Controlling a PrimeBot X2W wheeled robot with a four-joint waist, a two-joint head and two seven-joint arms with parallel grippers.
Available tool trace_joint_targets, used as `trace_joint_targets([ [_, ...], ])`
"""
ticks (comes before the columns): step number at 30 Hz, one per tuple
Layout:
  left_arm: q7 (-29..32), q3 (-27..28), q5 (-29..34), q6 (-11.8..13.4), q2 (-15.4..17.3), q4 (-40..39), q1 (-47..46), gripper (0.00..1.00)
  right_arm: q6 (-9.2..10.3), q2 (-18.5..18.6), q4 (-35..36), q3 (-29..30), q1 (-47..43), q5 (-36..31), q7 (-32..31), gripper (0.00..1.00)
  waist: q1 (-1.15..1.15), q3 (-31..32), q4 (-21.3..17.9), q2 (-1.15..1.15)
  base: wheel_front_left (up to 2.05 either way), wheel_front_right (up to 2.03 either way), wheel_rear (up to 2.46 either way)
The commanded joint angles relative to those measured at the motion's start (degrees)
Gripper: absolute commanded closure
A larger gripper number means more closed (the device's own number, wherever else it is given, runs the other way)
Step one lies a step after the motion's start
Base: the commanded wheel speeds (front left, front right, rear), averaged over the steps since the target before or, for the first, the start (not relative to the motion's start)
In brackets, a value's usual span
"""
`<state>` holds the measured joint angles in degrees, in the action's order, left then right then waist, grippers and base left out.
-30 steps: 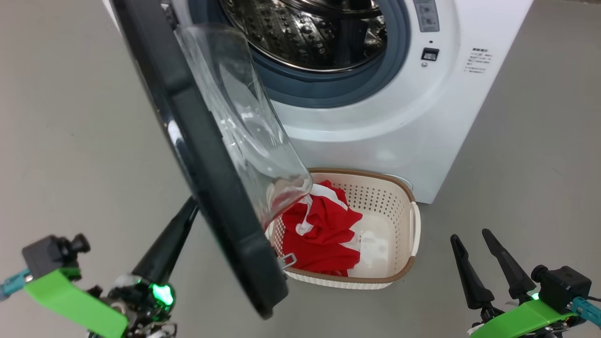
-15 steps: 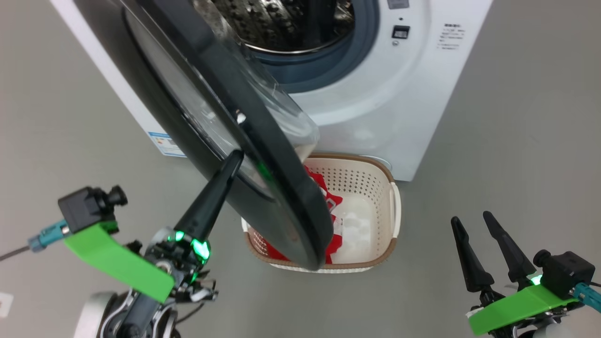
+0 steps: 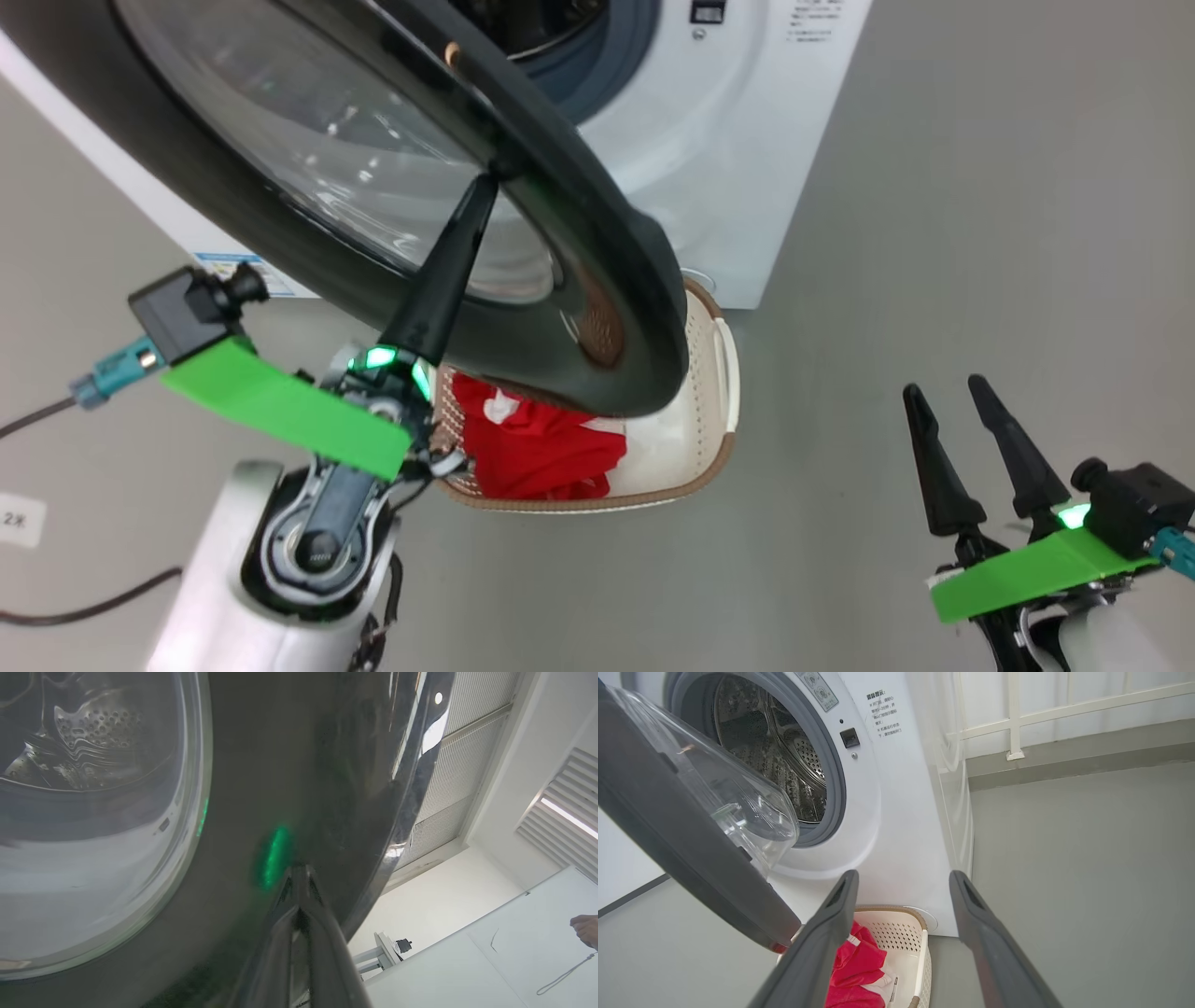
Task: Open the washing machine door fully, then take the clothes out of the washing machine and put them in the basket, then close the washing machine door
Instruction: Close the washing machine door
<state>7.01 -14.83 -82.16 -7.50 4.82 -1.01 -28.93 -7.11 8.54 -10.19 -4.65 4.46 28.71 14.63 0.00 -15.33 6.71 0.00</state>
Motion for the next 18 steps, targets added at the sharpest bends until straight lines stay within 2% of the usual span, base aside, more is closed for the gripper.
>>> trace_joint_targets([
  [1,-2.06,0.39,1.38,0.01,1.98,0.55,-3.44,1.0,-0.37,-0.04,1.58,-1.09,2.28,-0.15,0.37,0.0,0.0,-1.58,-1.8,0.0,0.0,0.0,0.0],
  [3,-4.91,-1.47,1.65,0.01,2.75,3.42,-6.54,1.0,-0.37,-0.39,1.68,-0.79,2.71,-0.14,0.37,0.0,0.0,-2.34,-2.71,0.0,0.0,0.0,0.0],
  [18,-15.59,-8.43,0.62,0.01,6.11,15.36,-19.83,1.0,-0.37,-1.72,1.93,0.03,4.0,-0.16,0.37,0.0,0.0,-4.63,-6.21,0.0,0.0,0.0,0.0],
])
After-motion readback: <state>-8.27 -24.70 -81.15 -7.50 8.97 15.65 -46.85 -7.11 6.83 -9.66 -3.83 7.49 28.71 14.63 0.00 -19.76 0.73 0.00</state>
